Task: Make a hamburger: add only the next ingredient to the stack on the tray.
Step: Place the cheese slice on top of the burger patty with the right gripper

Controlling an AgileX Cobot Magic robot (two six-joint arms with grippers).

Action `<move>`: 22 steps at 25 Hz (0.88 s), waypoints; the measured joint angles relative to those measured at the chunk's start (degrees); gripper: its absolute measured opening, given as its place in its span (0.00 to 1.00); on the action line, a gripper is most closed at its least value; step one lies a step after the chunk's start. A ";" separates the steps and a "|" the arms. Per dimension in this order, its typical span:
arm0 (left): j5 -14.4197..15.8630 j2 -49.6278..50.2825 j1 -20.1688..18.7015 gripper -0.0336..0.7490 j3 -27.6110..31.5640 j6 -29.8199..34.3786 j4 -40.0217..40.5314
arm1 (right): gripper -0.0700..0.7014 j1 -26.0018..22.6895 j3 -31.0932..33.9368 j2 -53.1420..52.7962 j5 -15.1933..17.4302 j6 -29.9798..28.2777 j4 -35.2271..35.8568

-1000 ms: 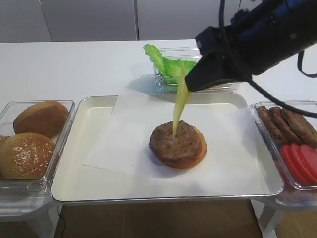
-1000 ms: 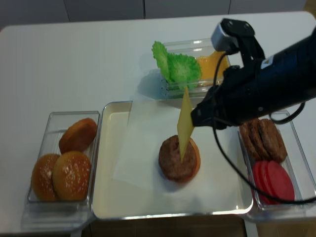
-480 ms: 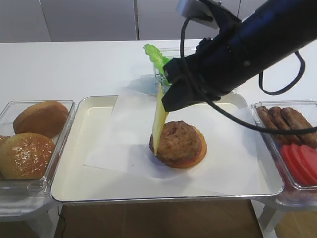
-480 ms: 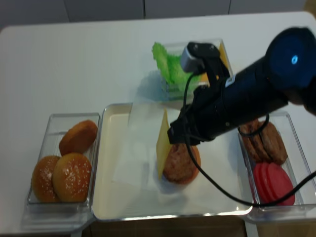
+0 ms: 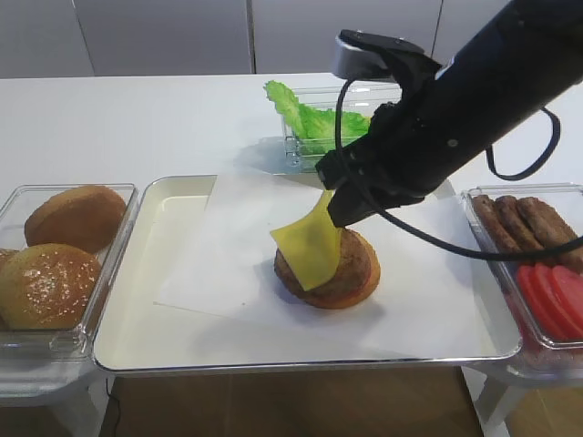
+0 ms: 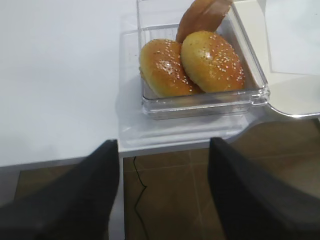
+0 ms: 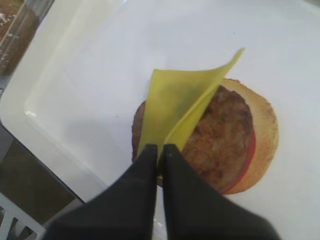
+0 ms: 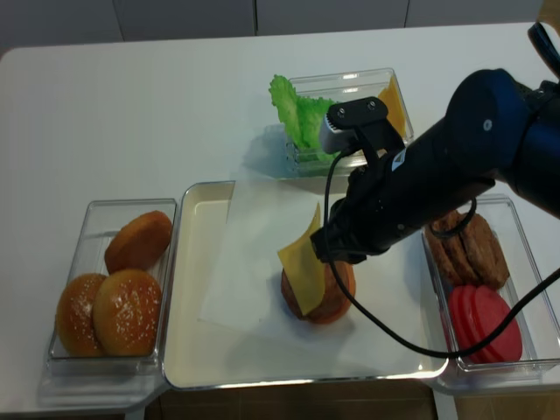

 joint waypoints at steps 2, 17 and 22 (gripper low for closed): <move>0.00 0.00 0.00 0.58 0.00 0.00 0.00 | 0.13 0.00 0.00 0.09 0.13 1.24 -1.19; 0.00 0.00 0.00 0.58 0.00 0.00 0.00 | 0.13 0.00 0.00 0.47 3.04 11.65 -7.26; 0.00 0.00 0.00 0.58 0.00 0.00 0.00 | 0.13 0.00 0.00 0.47 3.42 12.71 -8.25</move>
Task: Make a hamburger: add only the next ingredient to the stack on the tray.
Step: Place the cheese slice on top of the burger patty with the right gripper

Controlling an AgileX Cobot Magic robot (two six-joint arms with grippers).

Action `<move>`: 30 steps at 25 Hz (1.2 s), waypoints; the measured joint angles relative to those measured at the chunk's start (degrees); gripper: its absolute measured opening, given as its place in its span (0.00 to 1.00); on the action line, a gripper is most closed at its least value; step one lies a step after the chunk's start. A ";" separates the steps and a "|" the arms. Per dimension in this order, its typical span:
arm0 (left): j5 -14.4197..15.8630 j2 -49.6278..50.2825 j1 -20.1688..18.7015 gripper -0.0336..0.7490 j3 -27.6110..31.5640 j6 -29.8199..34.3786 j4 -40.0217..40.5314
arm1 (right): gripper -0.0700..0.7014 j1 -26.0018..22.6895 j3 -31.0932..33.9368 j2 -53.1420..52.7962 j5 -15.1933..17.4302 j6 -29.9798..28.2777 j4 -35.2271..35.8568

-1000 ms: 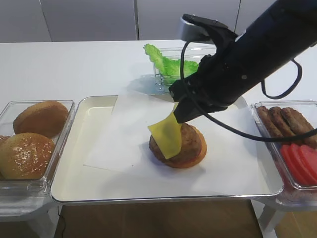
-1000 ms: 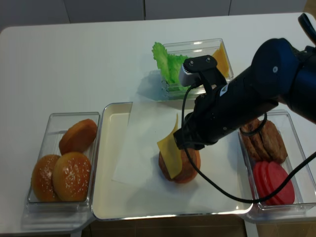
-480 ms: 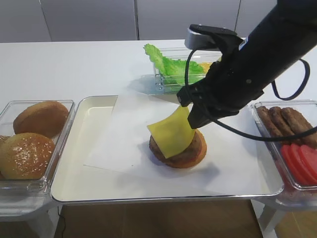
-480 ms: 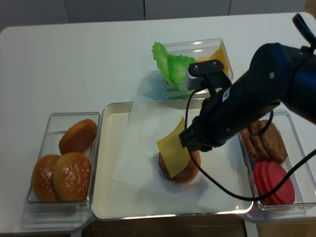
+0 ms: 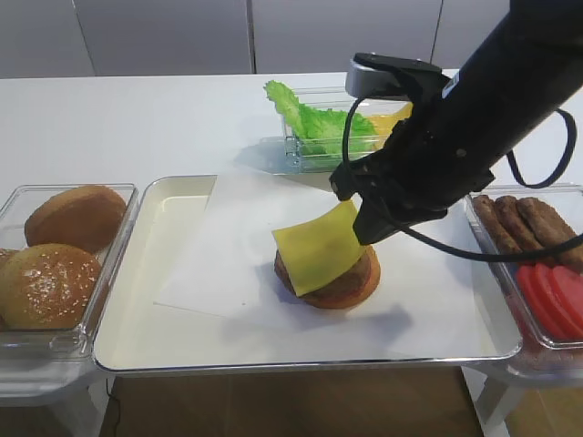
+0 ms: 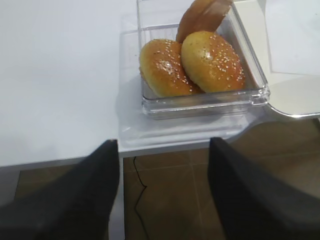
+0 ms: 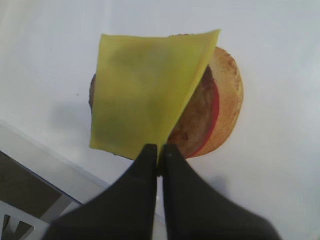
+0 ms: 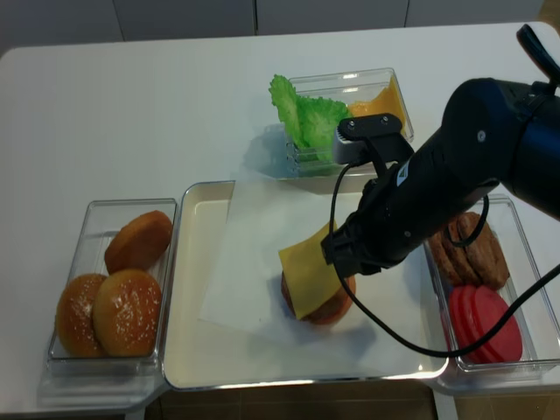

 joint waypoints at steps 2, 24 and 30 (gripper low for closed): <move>0.00 0.00 0.00 0.58 0.00 0.00 0.00 | 0.13 0.00 0.00 0.00 0.00 0.21 0.00; 0.00 0.00 0.00 0.58 0.00 0.00 0.00 | 0.73 0.00 -3.65 -0.10 7.51 3.95 -13.21; 0.00 0.00 0.00 0.58 0.00 0.00 0.00 | 0.67 -3.20 -5.22 -0.43 10.13 4.89 -15.45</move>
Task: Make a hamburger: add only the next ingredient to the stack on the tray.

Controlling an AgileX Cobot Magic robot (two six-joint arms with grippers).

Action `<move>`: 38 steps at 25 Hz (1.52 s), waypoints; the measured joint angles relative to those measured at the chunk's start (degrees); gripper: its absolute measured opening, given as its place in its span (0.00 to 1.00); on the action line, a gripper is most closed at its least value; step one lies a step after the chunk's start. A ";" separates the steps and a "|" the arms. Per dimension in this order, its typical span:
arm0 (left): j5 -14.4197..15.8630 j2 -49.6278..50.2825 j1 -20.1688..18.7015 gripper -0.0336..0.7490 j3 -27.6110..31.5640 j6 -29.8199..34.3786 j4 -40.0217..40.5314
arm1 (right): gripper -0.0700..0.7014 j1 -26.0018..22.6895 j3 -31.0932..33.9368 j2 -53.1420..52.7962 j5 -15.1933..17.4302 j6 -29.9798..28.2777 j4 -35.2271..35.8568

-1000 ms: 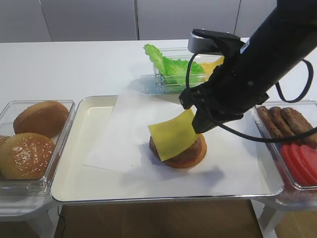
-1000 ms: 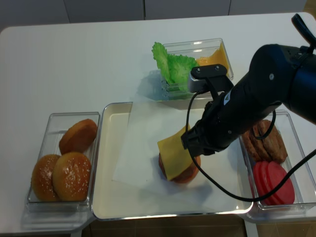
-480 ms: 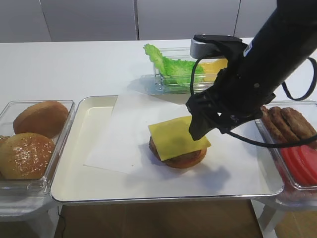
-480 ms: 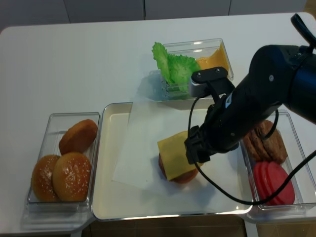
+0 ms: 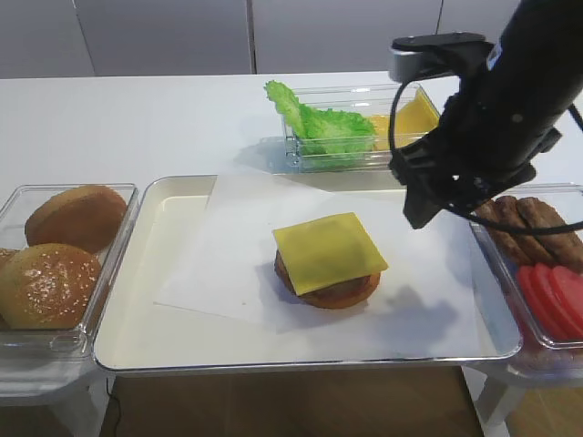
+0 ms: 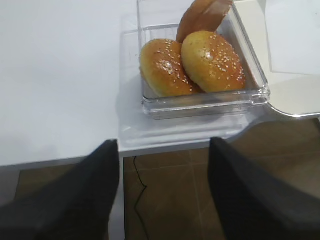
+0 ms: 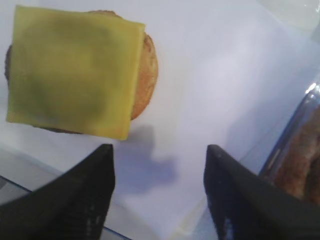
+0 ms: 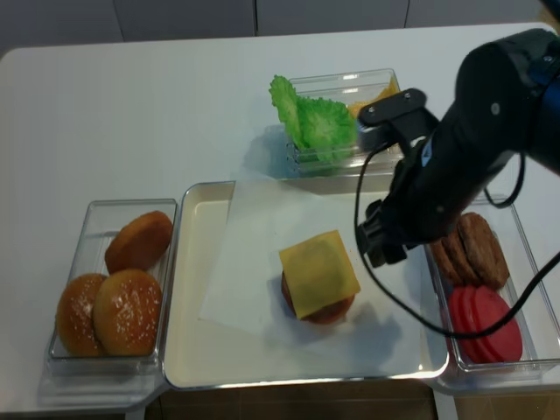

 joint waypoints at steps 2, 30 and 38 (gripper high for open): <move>0.00 0.00 0.00 0.58 0.00 0.00 0.00 | 0.66 -3.10 0.00 -0.11 0.38 0.00 0.39; 0.00 0.00 0.00 0.58 0.00 0.00 0.00 | 0.66 -24.12 8.30 -20.86 7.52 -2.35 0.53; 0.00 0.00 0.00 0.58 0.00 0.00 0.00 | 0.66 -24.12 16.37 -35.22 7.13 -2.45 0.53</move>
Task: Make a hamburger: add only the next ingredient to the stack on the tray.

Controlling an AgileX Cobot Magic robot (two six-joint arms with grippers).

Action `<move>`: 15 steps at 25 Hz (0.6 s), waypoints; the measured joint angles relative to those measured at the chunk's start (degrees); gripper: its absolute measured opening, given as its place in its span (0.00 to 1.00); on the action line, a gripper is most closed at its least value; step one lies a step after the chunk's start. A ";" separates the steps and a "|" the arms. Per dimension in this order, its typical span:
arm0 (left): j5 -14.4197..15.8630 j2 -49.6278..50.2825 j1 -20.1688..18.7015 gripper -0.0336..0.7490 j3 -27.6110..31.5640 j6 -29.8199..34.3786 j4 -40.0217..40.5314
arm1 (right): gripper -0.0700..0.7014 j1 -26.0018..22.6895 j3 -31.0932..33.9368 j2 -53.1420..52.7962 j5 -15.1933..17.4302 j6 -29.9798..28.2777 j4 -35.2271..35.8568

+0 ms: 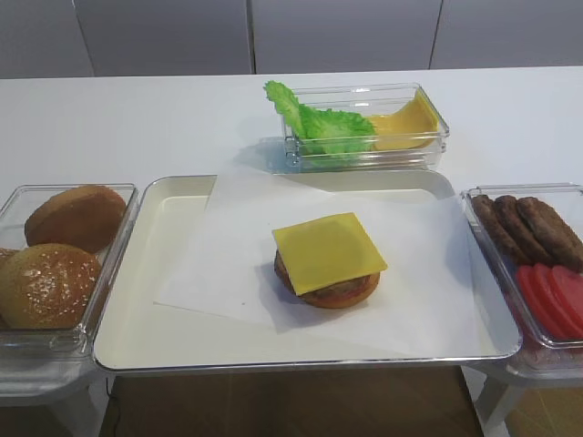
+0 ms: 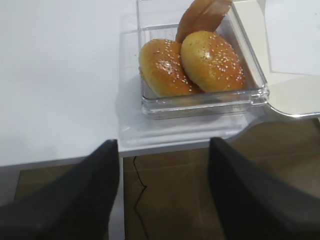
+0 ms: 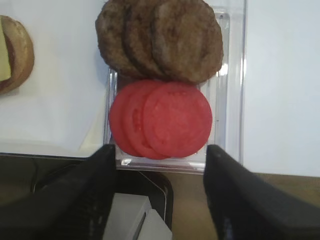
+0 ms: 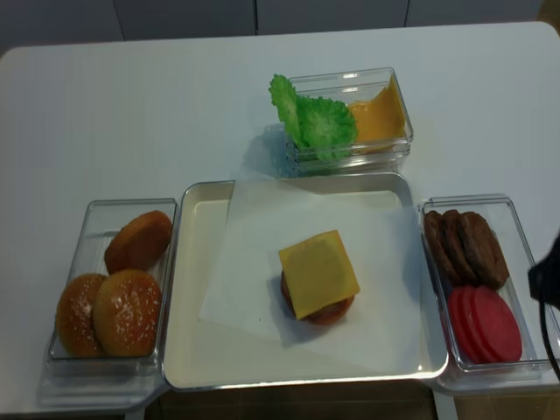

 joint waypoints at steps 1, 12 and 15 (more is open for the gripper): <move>0.00 0.00 0.00 0.58 0.00 0.00 0.00 | 0.66 0.00 0.96 -1.98 0.00 0.00 0.00; 0.00 0.00 0.00 0.58 0.00 0.00 0.00 | 0.66 0.00 11.22 -25.39 2.87 0.00 0.00; 0.00 0.00 0.00 0.58 0.00 0.00 0.00 | 0.66 0.00 13.24 -31.63 3.27 0.00 0.00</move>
